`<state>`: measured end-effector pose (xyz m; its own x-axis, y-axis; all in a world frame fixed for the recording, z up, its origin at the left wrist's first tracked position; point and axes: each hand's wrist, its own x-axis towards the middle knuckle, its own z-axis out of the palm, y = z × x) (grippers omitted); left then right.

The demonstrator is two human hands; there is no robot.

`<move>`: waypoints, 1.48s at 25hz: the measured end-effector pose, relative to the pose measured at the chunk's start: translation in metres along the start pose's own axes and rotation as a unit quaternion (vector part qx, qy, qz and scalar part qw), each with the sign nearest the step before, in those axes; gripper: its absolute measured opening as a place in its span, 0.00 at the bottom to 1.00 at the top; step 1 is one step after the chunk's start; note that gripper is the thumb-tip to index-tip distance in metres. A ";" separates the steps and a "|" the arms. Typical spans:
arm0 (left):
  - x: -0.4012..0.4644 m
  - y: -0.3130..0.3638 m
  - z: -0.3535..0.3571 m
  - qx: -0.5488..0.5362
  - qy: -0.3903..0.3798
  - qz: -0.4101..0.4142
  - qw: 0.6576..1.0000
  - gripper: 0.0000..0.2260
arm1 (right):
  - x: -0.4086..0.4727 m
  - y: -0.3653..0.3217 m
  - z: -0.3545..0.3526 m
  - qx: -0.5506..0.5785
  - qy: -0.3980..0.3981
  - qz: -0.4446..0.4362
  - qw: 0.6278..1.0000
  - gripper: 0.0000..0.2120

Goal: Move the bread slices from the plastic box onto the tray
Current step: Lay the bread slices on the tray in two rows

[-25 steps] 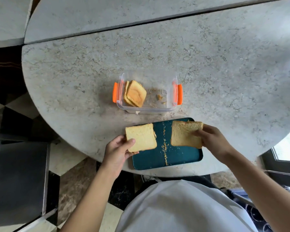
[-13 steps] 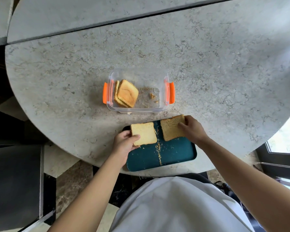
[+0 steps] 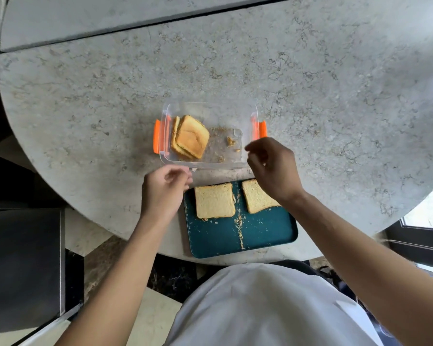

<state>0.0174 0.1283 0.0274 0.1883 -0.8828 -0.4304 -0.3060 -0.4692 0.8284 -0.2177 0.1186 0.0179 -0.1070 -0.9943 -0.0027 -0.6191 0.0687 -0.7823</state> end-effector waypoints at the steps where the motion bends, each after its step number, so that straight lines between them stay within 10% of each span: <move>1: 0.004 0.013 -0.003 -0.022 0.004 0.037 0.999 0.10 | 0.011 -0.012 0.005 0.005 0.001 -0.024 1.000 0.08; 11: 0.076 0.049 0.028 0.023 -0.007 -0.034 0.999 0.31 | 0.114 -0.045 0.114 0.005 -0.234 0.279 0.931 0.32; 37: 0.079 0.045 0.038 0.070 0.021 -0.071 0.995 0.23 | 0.119 -0.043 0.140 -0.095 -0.228 0.261 0.933 0.45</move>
<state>-0.0169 0.0367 0.0166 0.2763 -0.8065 -0.5227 -0.3996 -0.5910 0.7007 -0.0950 -0.0140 -0.0365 -0.1175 -0.7499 -0.6510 -0.7071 0.5235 -0.4754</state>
